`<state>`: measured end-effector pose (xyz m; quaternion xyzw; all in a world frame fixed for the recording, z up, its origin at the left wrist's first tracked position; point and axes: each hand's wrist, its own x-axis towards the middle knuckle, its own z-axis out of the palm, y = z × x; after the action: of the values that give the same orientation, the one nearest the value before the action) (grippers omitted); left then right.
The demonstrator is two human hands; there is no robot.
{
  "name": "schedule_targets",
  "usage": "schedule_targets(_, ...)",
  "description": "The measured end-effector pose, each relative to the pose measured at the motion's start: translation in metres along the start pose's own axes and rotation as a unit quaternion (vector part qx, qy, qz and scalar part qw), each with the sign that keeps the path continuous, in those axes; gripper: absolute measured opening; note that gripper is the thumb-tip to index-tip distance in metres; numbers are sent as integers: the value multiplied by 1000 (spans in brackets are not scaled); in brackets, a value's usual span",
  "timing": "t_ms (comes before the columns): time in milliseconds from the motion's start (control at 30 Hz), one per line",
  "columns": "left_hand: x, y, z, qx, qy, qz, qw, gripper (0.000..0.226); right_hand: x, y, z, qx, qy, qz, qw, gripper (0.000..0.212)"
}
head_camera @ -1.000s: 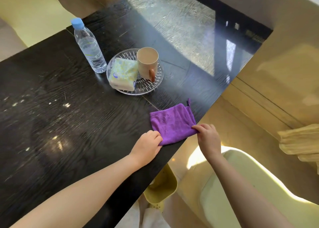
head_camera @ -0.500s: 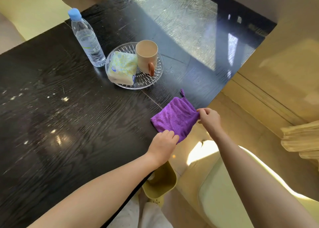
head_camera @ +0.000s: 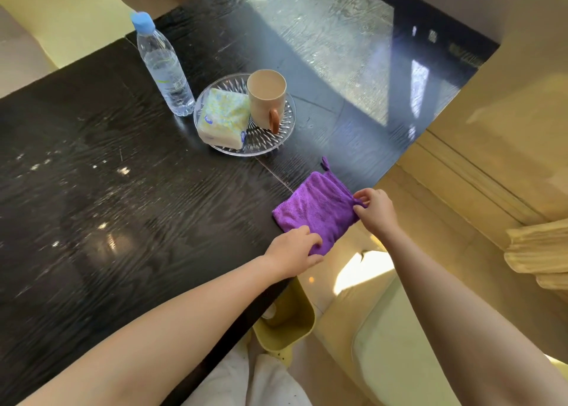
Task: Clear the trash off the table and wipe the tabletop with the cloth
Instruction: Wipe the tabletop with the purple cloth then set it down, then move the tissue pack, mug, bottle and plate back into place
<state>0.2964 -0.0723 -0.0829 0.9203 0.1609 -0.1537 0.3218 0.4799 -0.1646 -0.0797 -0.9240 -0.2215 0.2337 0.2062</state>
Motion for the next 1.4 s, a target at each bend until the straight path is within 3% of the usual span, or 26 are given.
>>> schedule_targets(67,-1,-3,-20,-99,-26,-33,994,36,5,-9,-8,-47,-4,-15,999,28)
schedule_targets(167,-3,-19,-52,-177,-2,-92,980,30,16,-37,-19,-85,-36,-57,994,32)
schedule_targets(400,-6,-91,-113,-223,77,-235,943,28,42,-121,-13,-74,-105,-119,985,36)
schedule_targets(500,-2,-124,-134,-257,133,-291,912,30,52,-152,-1,-59,-102,-128,985,40)
schedule_targets(600,8,-151,-154,-214,207,-329,896,42,62,-175,13,-12,-66,-109,992,48)
schedule_targets(767,38,-162,-178,-176,309,-323,877,56,80,-197,33,124,-23,-44,991,44)
schedule_targets(1000,83,-152,-165,-28,272,-336,901,88,94,-207,56,248,-70,-5,966,23)
schedule_targets(1100,94,-150,-156,3,247,-351,903,101,94,-211,58,301,-88,9,950,24)
schedule_targets(1400,86,-154,-164,-8,278,-314,908,56,80,-198,54,292,-52,-42,954,30)
